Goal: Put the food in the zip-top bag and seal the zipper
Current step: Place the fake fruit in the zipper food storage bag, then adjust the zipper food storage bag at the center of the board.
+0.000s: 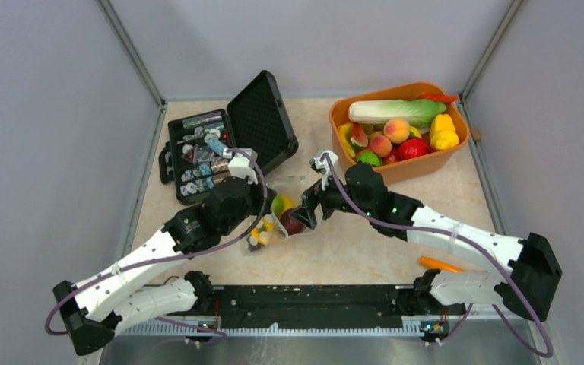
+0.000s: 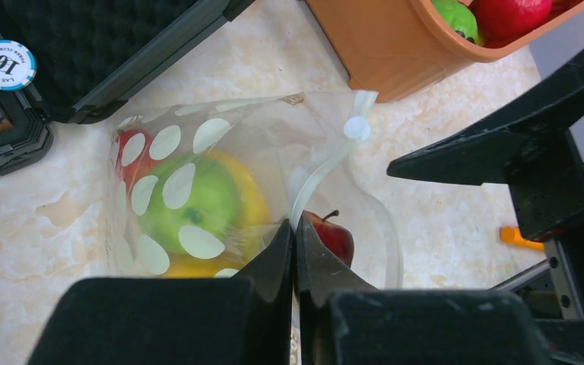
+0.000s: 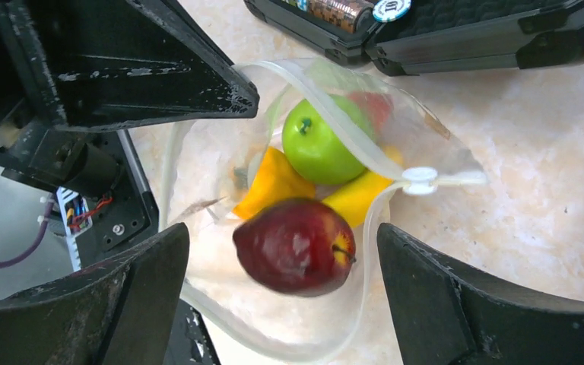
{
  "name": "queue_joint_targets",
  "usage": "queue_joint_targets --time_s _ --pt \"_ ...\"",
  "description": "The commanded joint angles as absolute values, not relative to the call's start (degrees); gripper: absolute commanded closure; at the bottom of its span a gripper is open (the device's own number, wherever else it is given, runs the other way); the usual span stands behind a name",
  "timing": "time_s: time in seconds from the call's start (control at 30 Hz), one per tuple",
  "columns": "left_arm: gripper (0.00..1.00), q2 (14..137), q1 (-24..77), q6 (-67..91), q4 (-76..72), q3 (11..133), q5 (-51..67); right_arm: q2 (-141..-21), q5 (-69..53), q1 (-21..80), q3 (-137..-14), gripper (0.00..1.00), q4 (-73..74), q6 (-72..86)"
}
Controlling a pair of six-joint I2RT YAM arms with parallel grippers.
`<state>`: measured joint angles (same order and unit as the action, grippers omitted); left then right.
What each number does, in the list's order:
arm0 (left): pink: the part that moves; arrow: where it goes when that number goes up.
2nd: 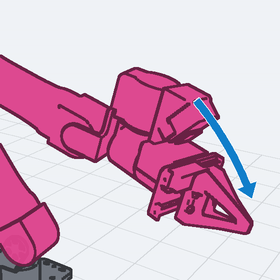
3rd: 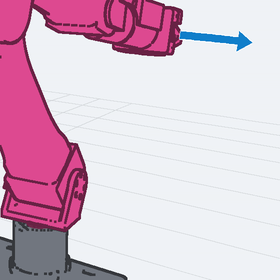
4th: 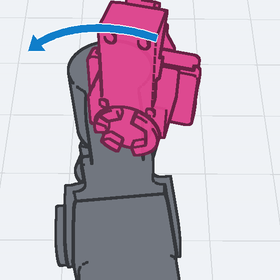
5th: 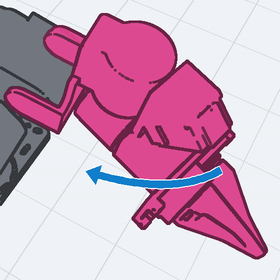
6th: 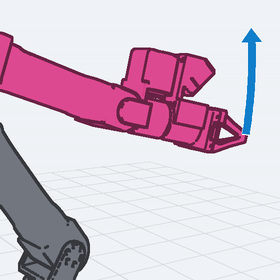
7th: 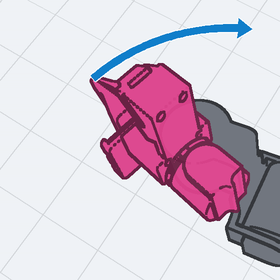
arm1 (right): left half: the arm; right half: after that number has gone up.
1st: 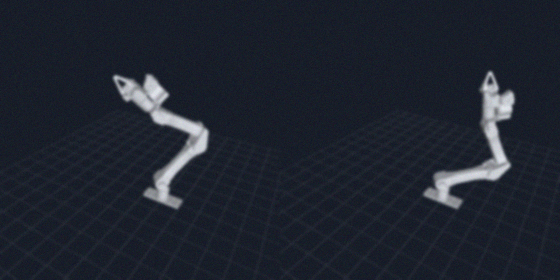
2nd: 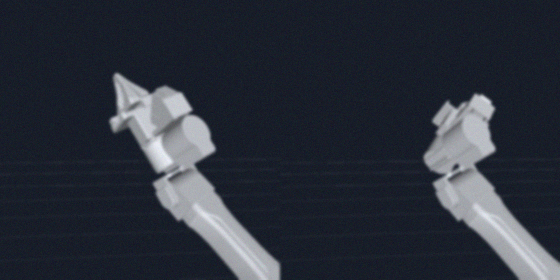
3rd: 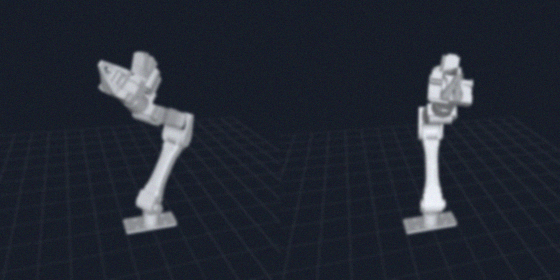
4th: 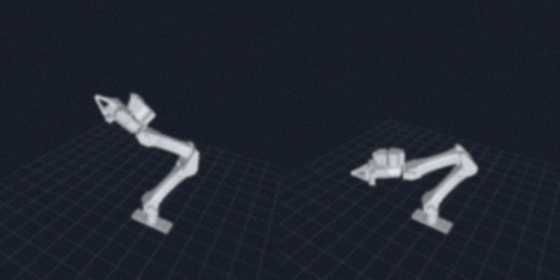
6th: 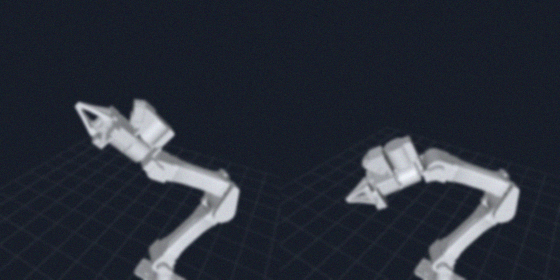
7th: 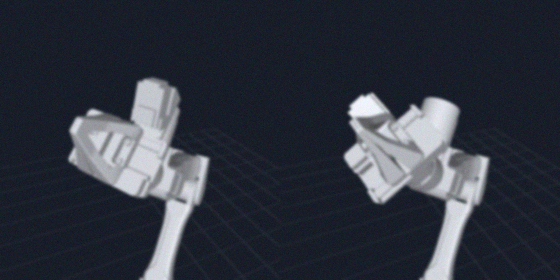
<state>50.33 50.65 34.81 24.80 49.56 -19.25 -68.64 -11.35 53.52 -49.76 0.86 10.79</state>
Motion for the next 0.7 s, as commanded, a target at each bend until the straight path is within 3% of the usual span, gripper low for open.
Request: queue_joint_targets --time_s 0.0,0.13,0.3,0.43,0.67 --pt "1.0 49.0 50.6 35.6 22.1 50.6 -21.5 -65.9 -9.9 54.2 -49.2 0.09 -1.4 11.3" --pt "1.0 48.6 50.6 35.8 21.6 50.5 -21.6 -63.1 -5.6 54.2 -46.8 0.15 -5.0 13.8" --pt "1.0 48.3 50.6 35.4 21.5 50.3 -21.8 -62.5 6.9 54.0 -44.2 0.34 -4.1 18.9" --pt "1.0 48.6 50.6 35.5 21.6 50.1 -21.6 -66.3 4.7 54.0 -46.7 0.39 1.6 19.5" --pt "1.0 48.6 50.6 35.6 21.4 50.1 -21.3 -69.9 4.9 54.0 -45.2 0.53 -1.6 23.3"
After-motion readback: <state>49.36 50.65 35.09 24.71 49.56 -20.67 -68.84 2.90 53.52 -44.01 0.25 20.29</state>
